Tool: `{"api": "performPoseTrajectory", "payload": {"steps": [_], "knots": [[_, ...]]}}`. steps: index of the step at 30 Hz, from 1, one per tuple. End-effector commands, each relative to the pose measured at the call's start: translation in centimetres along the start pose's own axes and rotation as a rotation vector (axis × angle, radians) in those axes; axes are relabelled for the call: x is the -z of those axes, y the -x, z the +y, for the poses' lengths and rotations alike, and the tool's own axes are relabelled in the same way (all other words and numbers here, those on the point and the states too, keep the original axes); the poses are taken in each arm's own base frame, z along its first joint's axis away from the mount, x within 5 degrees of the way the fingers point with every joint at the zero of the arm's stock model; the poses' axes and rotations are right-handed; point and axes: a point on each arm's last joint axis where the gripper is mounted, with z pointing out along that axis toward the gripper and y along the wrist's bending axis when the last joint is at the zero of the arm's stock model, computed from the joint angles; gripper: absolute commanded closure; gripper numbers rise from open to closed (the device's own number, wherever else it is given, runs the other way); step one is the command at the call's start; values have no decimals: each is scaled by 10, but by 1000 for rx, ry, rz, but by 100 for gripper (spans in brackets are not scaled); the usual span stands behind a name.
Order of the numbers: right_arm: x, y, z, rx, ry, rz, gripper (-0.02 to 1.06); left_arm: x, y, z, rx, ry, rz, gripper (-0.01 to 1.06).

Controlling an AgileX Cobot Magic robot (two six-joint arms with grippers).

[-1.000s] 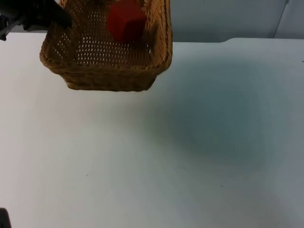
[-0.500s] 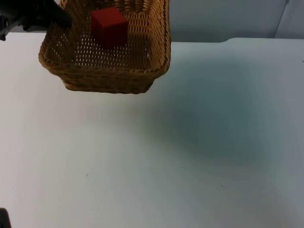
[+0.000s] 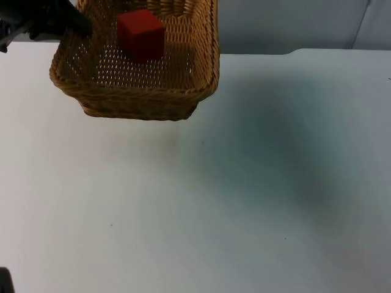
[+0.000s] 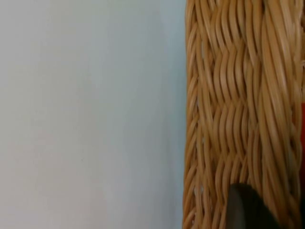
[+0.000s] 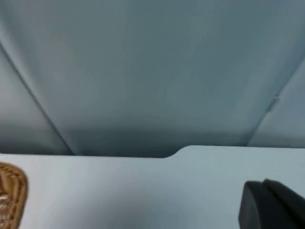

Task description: Pick up the basket with the left hand and place the cube into the basket with the right hand.

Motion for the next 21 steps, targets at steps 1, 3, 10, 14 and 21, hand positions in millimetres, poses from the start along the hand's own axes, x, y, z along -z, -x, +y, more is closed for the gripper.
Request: {"api": "performPoseTrajectory", "payload": {"steps": [1, 3, 10, 14, 21], "knots": [[17, 4, -14, -25, -47, -26, 105, 7, 5, -12, 10, -42, -30, 105], [26, 6, -21, -40, -65, -43, 105, 7, 5, -12, 10, -42, -30, 105], [87, 14, -44, -64, -137, -129, 105, 7, 5, -12, 10, -42, -30, 105], [115, 17, -48, -63, -162, -196, 105, 7, 5, -12, 10, -42, -30, 105], [138, 17, -50, -66, -174, -231, 105, 7, 5, -12, 10, -42, -30, 105]]}}
